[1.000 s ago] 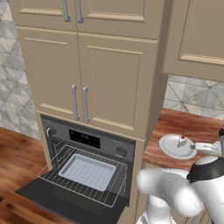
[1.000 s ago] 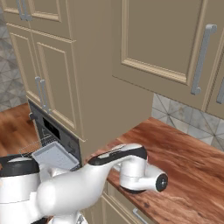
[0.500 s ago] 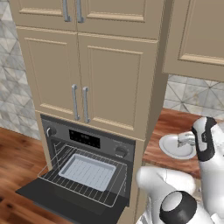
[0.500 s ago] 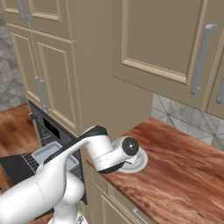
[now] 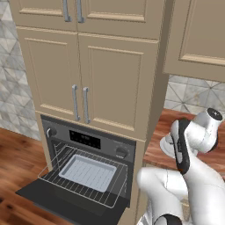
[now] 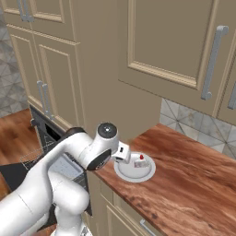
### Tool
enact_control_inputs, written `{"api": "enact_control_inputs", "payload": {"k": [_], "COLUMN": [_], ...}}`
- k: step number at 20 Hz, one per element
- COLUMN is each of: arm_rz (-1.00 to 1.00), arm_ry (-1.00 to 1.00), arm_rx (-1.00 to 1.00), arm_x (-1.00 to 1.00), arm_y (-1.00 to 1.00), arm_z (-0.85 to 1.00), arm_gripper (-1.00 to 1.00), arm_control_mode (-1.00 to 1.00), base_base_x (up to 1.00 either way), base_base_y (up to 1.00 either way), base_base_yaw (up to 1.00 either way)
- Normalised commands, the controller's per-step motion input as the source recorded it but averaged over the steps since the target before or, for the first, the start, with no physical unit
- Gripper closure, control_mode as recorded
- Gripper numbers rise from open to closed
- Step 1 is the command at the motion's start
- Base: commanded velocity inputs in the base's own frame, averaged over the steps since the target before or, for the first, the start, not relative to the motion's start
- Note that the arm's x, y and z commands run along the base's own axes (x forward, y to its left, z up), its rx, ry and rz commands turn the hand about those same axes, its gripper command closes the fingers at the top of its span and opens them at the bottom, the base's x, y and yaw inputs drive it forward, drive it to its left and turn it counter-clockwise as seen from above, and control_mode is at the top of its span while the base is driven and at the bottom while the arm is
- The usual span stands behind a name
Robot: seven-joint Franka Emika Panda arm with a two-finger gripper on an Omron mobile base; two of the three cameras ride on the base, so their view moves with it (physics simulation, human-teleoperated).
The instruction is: Take the baked cake out of the oven and place it on the plate for cooling. Then close the oven door.
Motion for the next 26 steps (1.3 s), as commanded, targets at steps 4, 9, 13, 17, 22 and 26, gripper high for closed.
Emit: {"api": "enact_control_inputs", "payload": {"k": [4, 9, 13, 17, 22, 26], "arm_rz": [0.00, 0.00, 0.01, 0.11, 0.09, 0.18], "arm_ry": [0.00, 0.00, 0.00, 0.04, 0.10, 0.00], "arm_rx": [-0.25, -0.19, -0.09, -0.04, -0.14, -0.16], "arm_x": [0.00, -0.16, -0.15, -0.09, 0.00, -0.18], "arm_y": [0.39, 0.51, 0.77, 0.30, 0.53, 0.46], "arm_z": [0.00, -0.05, -0.12, -0.01, 0.00, -0.06], "arm_gripper": [-1.00, -1.00, -1.00, -1.00, -1.00, -1.00], "arm_control_mode": [-1.00, -1.00, -1.00, -1.00, -1.00, -1.00], "base_base_x": [0.00, 0.00, 0.00, 0.00, 0.00, 0.00], "base_base_y": [0.00, 0.00, 0.00, 0.00, 0.00, 0.00], "base_base_yaw": [0.00, 0.00, 0.00, 0.00, 0.00, 0.00]}}
